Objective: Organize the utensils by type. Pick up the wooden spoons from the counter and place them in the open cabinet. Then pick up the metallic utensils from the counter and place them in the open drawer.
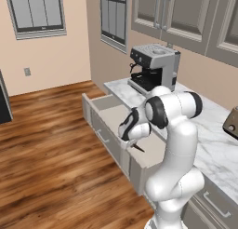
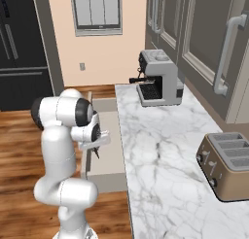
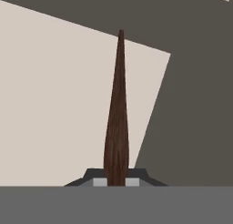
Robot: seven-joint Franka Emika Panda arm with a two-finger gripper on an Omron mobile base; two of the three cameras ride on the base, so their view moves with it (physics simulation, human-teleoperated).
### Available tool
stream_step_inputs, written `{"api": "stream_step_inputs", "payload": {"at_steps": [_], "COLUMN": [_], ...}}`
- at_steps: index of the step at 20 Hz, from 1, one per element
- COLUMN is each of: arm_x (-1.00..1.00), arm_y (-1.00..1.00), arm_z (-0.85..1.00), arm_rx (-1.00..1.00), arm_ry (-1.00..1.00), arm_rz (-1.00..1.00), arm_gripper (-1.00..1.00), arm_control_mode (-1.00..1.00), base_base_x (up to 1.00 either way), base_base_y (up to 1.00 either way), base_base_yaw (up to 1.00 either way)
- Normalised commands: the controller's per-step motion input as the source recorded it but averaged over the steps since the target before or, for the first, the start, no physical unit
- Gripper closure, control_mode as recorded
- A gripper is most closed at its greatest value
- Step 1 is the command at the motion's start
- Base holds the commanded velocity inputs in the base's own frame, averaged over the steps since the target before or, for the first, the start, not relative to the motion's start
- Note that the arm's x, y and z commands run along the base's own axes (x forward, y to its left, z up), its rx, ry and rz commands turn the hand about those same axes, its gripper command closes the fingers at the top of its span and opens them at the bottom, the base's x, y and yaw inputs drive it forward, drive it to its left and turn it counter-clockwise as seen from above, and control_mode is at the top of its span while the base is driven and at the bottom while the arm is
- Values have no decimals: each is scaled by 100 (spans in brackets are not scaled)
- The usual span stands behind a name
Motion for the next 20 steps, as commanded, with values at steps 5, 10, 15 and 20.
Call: {"api": "stream_step_inputs", "payload": {"at_steps": [5, 10, 15, 20], "arm_x": [-13, -22, -48, -52], "arm_y": [86, 100, 97, 97], "arm_z": [-23, -10, -24, -3], "arm_rx": [-14, -7, 4, 6], "arm_ry": [0, 0, -2, -7], "arm_rz": [1, 0, 2, 11], "arm_gripper": [100, 100, 100, 100], "arm_control_mode": [-100, -100, -100, -100], "base_base_x": [0, 0, 0, 0], "base_base_y": [0, 0, 0, 0], "base_base_yaw": [0, 0, 0, 0]}}
